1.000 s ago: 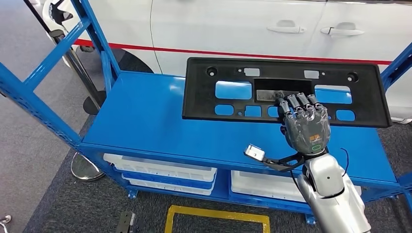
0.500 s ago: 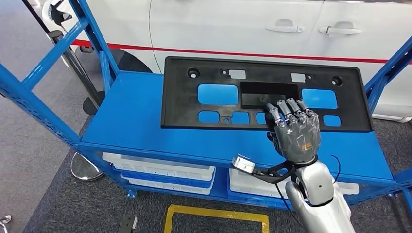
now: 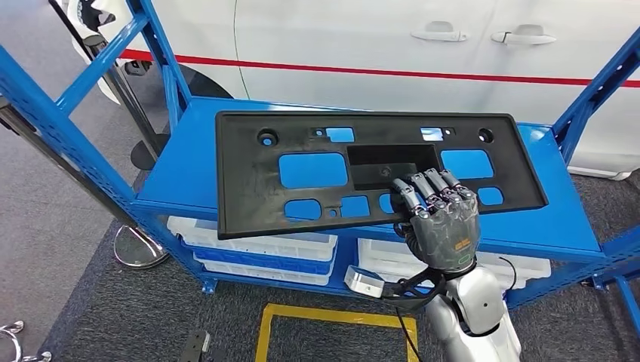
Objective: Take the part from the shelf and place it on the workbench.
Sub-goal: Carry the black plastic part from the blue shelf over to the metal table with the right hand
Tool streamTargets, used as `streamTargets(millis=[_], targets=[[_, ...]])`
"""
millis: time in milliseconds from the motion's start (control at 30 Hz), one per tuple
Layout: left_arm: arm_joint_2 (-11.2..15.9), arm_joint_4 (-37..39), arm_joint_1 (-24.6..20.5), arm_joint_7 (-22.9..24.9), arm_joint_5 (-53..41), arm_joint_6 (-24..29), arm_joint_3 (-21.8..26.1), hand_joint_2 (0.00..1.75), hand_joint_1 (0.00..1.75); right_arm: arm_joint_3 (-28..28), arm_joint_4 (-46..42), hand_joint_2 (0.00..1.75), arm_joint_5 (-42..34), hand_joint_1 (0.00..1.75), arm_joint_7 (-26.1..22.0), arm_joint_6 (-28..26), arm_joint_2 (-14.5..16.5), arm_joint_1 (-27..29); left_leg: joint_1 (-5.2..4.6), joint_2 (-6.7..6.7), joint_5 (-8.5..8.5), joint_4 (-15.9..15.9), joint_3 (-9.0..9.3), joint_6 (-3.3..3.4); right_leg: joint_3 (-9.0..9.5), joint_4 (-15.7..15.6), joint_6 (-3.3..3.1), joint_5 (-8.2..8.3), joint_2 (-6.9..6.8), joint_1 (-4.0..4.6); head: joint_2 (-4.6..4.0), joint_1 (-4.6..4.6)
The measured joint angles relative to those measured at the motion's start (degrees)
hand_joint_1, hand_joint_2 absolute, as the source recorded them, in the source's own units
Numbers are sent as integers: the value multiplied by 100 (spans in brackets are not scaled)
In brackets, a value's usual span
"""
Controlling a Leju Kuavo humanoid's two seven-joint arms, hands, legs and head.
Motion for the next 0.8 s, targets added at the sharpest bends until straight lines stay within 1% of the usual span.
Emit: streamTargets(millis=[67,100,133,167,200,233,267,300,333,367,400,433,467,500,533,567,600,633,667,700,733,767,800], targets=[[11,1,2,-13,1,1,0,175,0,-45,-13,175,5,175,-33,-2,109,36,7,-9,69,-13,-23,-65,-77,-11,-83,93,-7,-4,0,2],[18,1,6,-16,2,1,0,175,0,-59,-15,175,7,175,-46,-2,157,45,14,-13,-2,27,-69,-98,-133,-14,-134,155,-17,-12,0,0],[25,1,13,-19,2,2,0,175,0,-74,-17,175,15,175,-74,-3,205,51,23,-17,-186,160,-138,-132,-203,-26,-183,228,-28,-23,0,-1],[33,1,15,-21,2,4,0,175,0,-93,-19,175,29,175,-113,-3,253,54,39,-17,-464,408,-227,-161,-282,-30,-217,300,-37,-28,0,-3],[37,1,16,-22,2,7,0,175,0,-121,-21,175,49,175,-165,-4,299,59,46,-15,-780,765,-325,-190,-371,-29,-235,369,-39,-21,0,-5],[42,1,17,-26,2,10,0,175,0,-153,-22,175,77,175,-215,-4,339,63,55,-14,-1023,1158,-399,-214,-459,-24,-243,436,-43,-15,0,-5],[46,1,16,-30,1,12,0,175,0,-185,-22,175,105,175,-250,-4,373,67,60,-14,-1137,1476,-422,-230,-547,-15,-244,501,-47,-8,0,-5],[49,1,16,-33,0,13,0,175,0,-210,-22,175,131,175,-272,-4,397,70,62,-14,-1125,1646,-370,-234,-635,-4,-241,562,-51,-3,0,-5],[50,1,16,-37,-1,13,0,175,0,-232,-26,175,160,175,-281,-4,416,71,62,-14,-1009,1602,-216,-226,-718,8,-235,620,-54,0,0,-5],[51,1,14,-39,-2,13,0,175,0,-251,-30,175,185,175,-283,-4,430,70,61,-15,-868,1366,29,-207,-794,20,-226,674,-54,2,0,-5],[53,0,8,-43,-2,13,0,175,0,-269,-38,175,211,175,-280,-5,442,68,56,-17,-798,967,360,-176,-854,31,-211,726,-54,5,0,-5],[55,-1,-1,-48,-2,10,0,175,0,-285,-50,175,235,175,-269,-5,452,64,44,-19,-808,500,699,-142,-901,39,-189,775,-53,12,0,-4],[56,-1,-8,-56,-1,6,0,175,0,-295,-59,175,259,175,-249,-6,460,58,28,-22,-851,142,935,-112,-924,35,-160,828,-56,15,0,-3],[57,-2,-14,-64,-1,1,0,175,0,-301,-67,175,285,175,-222,-7,466,52,8,-25,-907,-105,1080,-87,-935,24,-126,881,-61,13,0,-3],[57,-2,-14,-70,1,-6,0,175,0,-303,-72,175,310,175,-192,-8,468,45,-9,-26,-905,-205,1106,-64,-940,0,-88,940,-64,10,0,-3],[54,-1,-12,-75,1,-14,0,175,0,-305,-72,175,338,175,-157,-8,469,39,3,-21,-841,-222,1068,-32,-952,-21,-51,985,-62,8,0,-2],[51,-1,-12,-78,3,-20,0,175,0,-307,-72,175,361,175,-123,-9,468,33,14,-9,-770,-259,1033,10,-982,-5,-19,945,-49,8,0,-3],[48,0,-14,-81,9,-26,0,175,0,-309,-72,175,386,175,-88,-9,466,25,30,6,-682,-288,976,61,-1033,89,7,793,-36,9,0,-2],[44,1,-18,-85,16,-29,0,175,0,-311,-72,175,410,175,-46,-9,463,19,45,21,-596,-314,906,100,-1103,289,26,534,-23,8,0,-1],[43,1,-21,-87,25,-31,0,175,0,-313,-72,175,432,175,-7,-9,461,13,36,32,-522,-313,817,126,-1177,587,40,212,-16,1,0,0],[43,1,-21,-89,33,-32,0,175,0,-313,-72,175,456,175,35,-9,456,9,31,37,-452,-305,724,140,-1244,945,53,-59,-16,-3,0,2],[42,1,-19,-88,39,-33,0,175,0,-313,-71,175,477,175,77,-9,450,8,26,41,-387,-292,628,137,-1281,1274,66,-196,-17,-4,0,2],[42,1,-17,-87,43,-34,0,175,0,-313,-71,175,500,175,113,-9,444,8,22,45,-323,-271,526,131,-1266,1499,76,-184,-17,-4,0,2]])
